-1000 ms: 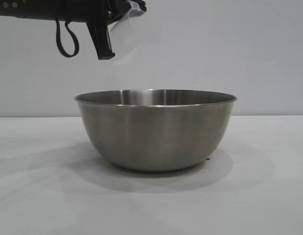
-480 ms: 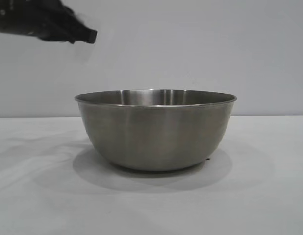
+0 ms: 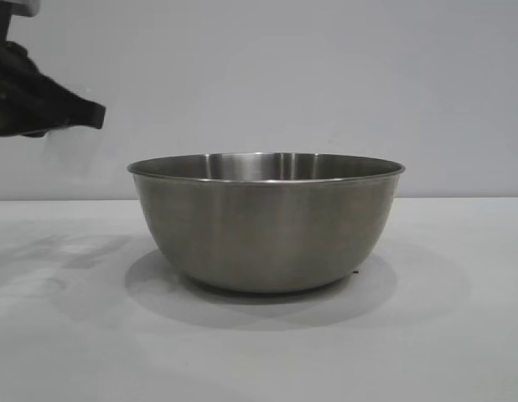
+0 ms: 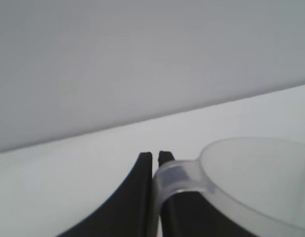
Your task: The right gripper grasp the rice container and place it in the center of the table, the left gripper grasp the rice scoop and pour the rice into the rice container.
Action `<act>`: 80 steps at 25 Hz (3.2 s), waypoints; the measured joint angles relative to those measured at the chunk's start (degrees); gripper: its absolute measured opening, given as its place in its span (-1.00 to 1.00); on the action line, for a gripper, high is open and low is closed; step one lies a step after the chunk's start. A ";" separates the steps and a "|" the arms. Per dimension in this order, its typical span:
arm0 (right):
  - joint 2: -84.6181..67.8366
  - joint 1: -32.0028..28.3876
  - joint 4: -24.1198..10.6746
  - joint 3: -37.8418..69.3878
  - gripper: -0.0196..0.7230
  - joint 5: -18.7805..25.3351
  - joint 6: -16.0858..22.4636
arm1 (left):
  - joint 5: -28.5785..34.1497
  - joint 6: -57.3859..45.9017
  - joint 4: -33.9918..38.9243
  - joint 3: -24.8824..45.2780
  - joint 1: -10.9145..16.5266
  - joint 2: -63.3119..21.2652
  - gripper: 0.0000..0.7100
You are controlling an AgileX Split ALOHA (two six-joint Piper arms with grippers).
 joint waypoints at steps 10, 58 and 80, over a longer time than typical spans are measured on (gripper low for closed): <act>0.00 0.00 0.00 0.00 0.49 0.00 0.00 | 0.00 -8.55 7.06 0.00 5.20 3.61 -1.00; 0.00 0.00 0.13 0.00 0.49 0.00 0.00 | 20.13 -18.08 26.31 22.13 5.20 -31.38 0.03; 0.00 0.00 0.13 0.00 0.49 0.00 0.00 | 92.55 -20.88 26.20 1.98 5.20 -51.57 0.03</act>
